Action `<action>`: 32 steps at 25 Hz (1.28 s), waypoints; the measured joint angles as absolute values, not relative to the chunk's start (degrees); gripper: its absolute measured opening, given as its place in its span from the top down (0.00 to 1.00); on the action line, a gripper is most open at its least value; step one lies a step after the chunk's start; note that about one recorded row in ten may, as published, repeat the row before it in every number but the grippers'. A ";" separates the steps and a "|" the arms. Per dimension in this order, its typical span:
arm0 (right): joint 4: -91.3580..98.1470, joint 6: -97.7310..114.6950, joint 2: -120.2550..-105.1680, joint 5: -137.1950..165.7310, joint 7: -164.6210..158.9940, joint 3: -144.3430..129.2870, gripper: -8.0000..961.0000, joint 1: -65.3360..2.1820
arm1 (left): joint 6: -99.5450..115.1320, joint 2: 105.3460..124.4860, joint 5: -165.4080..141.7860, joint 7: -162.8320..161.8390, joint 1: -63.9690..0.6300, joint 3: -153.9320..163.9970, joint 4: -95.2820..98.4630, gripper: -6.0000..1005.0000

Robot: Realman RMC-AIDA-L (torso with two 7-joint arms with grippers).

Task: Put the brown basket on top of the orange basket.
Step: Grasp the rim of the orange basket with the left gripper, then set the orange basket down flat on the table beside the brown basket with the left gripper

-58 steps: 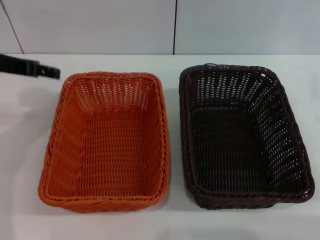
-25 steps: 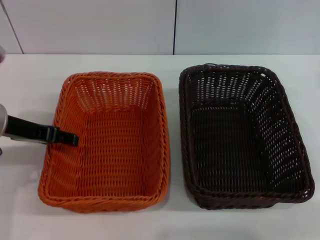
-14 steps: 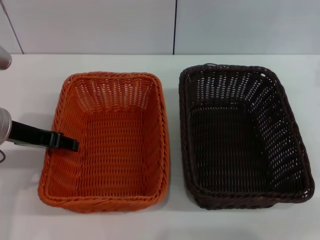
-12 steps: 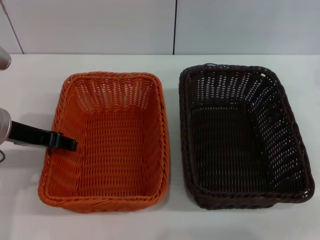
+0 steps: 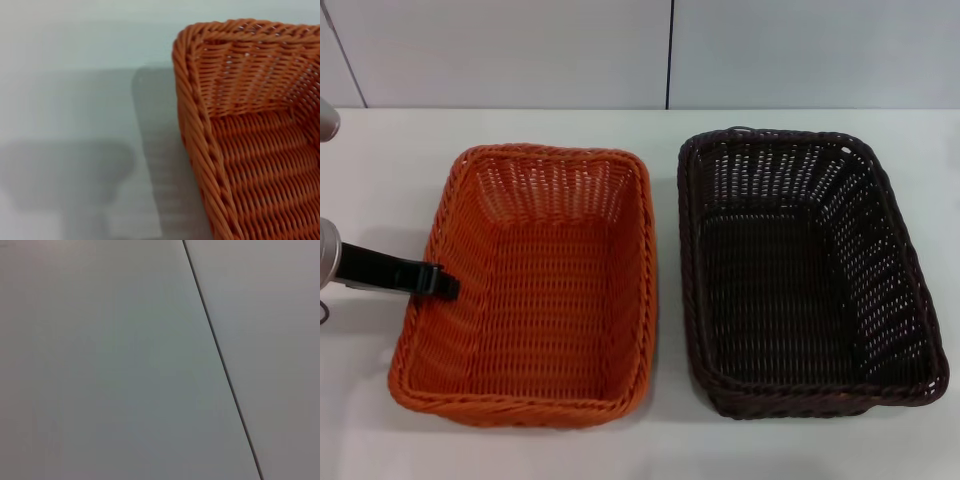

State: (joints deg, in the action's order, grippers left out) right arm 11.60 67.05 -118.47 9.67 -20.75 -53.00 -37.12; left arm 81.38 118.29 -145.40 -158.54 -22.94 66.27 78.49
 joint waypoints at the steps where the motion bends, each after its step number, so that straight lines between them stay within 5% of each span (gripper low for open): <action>1: 11.60 67.05 -118.47 9.67 -20.72 -53.00 0.49 -37.14 | 81.34 118.20 -145.39 -158.47 -22.97 66.27 78.52 0.77; 12: 11.60 65.02 -118.47 9.67 -19.40 -53.00 0.49 -37.74 | 88.10 116.93 -145.70 -146.98 -25.75 61.14 79.00 0.80; 32: 11.74 65.13 -118.47 10.07 -19.07 -53.44 0.49 -39.40 | 91.70 118.03 -138.61 -132.16 -33.41 64.21 69.01 0.80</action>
State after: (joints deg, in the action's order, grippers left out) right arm 11.74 65.13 -118.47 10.07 -19.07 -53.44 -39.40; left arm 91.70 118.03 -138.61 -132.16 -33.41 64.21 69.01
